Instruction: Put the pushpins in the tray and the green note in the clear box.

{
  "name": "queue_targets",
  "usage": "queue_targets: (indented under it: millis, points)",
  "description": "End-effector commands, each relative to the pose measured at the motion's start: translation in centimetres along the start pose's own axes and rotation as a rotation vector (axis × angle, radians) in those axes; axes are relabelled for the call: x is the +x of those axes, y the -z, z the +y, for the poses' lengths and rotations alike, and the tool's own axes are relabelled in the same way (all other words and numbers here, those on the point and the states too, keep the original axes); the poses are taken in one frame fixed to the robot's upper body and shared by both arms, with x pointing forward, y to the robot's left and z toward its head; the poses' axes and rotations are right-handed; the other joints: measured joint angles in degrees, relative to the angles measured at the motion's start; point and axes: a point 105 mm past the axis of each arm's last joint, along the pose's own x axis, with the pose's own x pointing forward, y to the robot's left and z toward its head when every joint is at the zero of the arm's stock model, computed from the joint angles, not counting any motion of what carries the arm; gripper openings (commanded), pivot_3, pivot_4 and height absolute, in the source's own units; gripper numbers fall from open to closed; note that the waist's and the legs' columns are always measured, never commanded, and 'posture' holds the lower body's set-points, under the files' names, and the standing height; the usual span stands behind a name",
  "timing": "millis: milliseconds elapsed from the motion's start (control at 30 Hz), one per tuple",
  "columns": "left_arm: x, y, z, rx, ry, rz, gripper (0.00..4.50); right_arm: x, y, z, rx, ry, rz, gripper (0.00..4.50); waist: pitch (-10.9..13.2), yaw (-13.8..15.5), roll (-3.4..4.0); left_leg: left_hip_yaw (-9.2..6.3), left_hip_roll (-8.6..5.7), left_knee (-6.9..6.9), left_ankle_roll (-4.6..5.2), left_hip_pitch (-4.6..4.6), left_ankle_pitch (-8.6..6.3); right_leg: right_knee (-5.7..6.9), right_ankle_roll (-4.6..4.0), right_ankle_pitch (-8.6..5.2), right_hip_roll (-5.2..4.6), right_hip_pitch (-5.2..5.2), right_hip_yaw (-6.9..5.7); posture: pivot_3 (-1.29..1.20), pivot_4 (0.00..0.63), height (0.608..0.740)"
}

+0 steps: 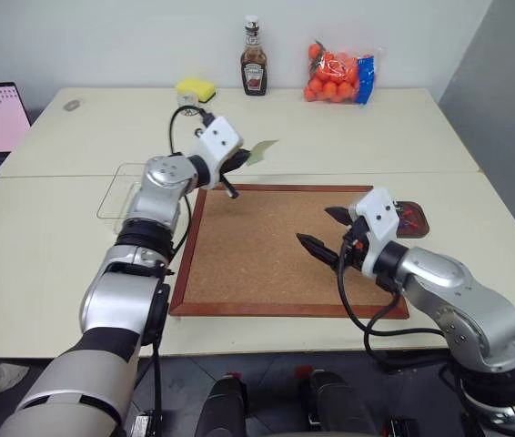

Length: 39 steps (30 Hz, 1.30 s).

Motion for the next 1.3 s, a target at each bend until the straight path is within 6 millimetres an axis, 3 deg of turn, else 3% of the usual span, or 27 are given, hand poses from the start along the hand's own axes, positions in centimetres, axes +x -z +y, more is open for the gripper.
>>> queue_targets:
  millis: [33, 233, 367, 733, 1100, 1300]
  points:
    - [-6.3, 0.3, 5.6, 0.079, -0.209, 0.085, 0.01, 2.7, -3.9, 1.4, -0.084, -0.163, -0.122, 4.18, 0.0, -0.6, -0.01, 0.02, 0.00, 0.01, 0.00, 0.01, 0.00, 0.04, -0.01, 0.01, 0.00, -0.03, 0.04, 0.00, 0.150, 0.740]
    - [-11.4, 3.3, 7.2, 0.075, -0.340, 0.266, 0.01, 5.1, -5.7, 2.0, -0.134, -0.256, -0.171, 4.18, 0.0, -0.1, -0.03, -0.14, 0.05, 0.00, 0.00, 0.04, 0.00, 0.24, -0.40, 0.15, 0.00, -0.06, 0.02, 0.00, 0.150, 0.740]
    - [-13.4, 4.9, 7.4, 0.068, -0.381, 0.353, 0.01, 6.0, -6.2, 2.7, -0.144, -0.301, -0.195, 4.18, 0.0, 0.8, -0.09, -0.12, 0.01, 0.11, 0.00, -0.02, 0.00, 0.26, -0.40, 0.16, -0.07, -0.06, -0.01, 0.00, 0.150, 0.740]
    - [-13.1, 7.6, 6.7, 0.002, -0.399, 0.408, 0.01, 6.8, -5.8, 4.4, -0.157, -0.368, -0.188, 4.18, 0.0, 0.6, -0.10, -0.12, 0.05, 0.09, 0.00, 0.01, 0.00, 0.33, -0.44, 0.17, -0.05, -0.08, -0.02, 0.00, 0.150, 0.740]
    - [-14.0, 6.3, 7.0, -0.024, -0.482, 0.362, 2.24, 6.8, -5.0, 4.6, -0.161, -0.378, -0.161, 4.18, 0.0, 0.6, -0.10, -0.13, 0.07, 0.09, 0.00, 0.02, 0.00, 0.33, -0.45, 0.18, -0.05, -0.08, 0.01, 0.00, 0.150, 0.740]
    - [-13.9, 3.4, 6.5, -0.062, -0.531, 0.229, 3.18, 6.4, -4.8, 4.1, -0.153, -0.352, -0.162, 4.18, 0.0, 0.6, -0.11, -0.14, 0.07, 0.09, 0.00, 0.00, 0.00, 0.32, -0.45, 0.18, -0.06, -0.08, 0.03, 0.00, 0.150, 0.740]
